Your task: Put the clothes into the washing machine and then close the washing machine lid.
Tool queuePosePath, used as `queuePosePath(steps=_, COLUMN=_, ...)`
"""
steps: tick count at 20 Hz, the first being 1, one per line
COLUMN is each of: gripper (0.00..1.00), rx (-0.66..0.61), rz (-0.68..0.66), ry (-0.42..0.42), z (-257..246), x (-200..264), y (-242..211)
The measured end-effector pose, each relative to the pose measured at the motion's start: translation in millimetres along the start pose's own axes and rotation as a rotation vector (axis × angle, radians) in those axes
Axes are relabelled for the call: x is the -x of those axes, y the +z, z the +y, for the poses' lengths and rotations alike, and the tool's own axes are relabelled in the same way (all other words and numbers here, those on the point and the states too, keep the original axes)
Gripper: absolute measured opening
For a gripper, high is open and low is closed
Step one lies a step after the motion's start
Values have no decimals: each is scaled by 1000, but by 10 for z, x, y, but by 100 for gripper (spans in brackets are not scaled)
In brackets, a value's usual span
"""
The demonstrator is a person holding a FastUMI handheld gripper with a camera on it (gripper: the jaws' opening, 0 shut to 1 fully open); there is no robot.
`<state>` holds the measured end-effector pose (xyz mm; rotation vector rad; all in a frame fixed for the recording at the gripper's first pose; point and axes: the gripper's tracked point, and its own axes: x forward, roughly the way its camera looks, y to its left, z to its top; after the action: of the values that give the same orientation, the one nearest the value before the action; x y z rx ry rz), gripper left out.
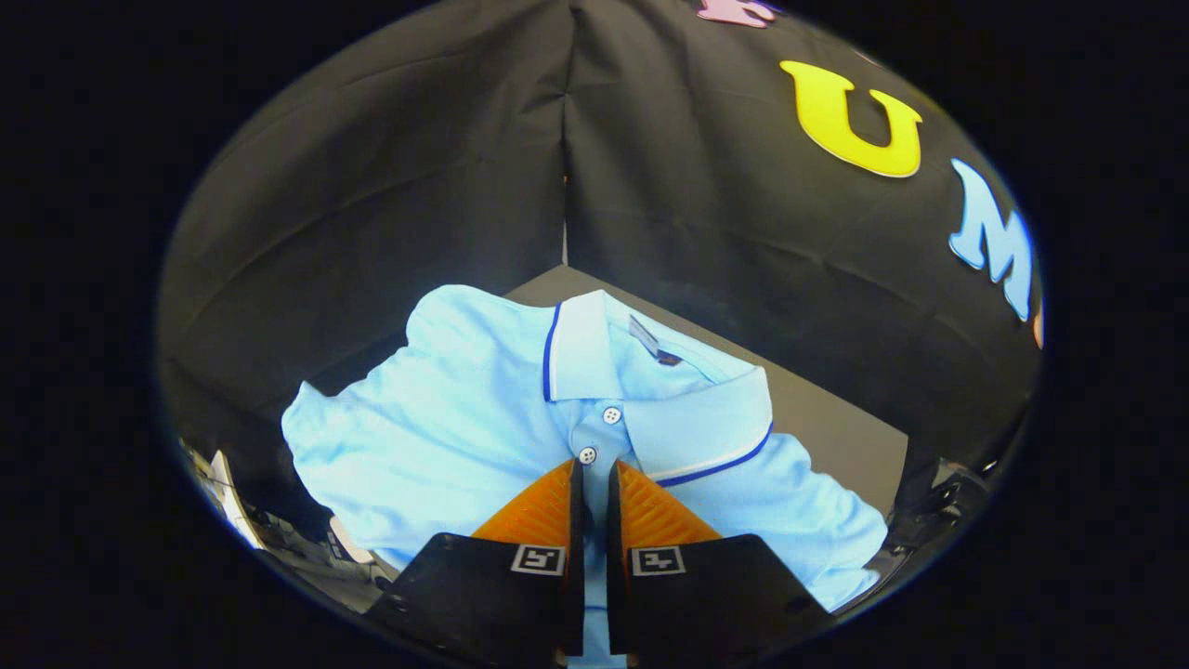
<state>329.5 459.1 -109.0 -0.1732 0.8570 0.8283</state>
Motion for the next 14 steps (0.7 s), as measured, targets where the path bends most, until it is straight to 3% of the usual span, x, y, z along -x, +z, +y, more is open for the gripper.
queuePosePath(steps=1, gripper=12, rx=37, rz=-8, ry=6, z=-2, x=-2, y=1)
queuePosePath(steps=3, gripper=2, rx=71, rz=-42, ry=-5, z=17, x=-23, y=-1)
queuePosePath(steps=14, gripper=2, rx=-54, rz=-283, ry=69, z=-2, x=563, y=363)
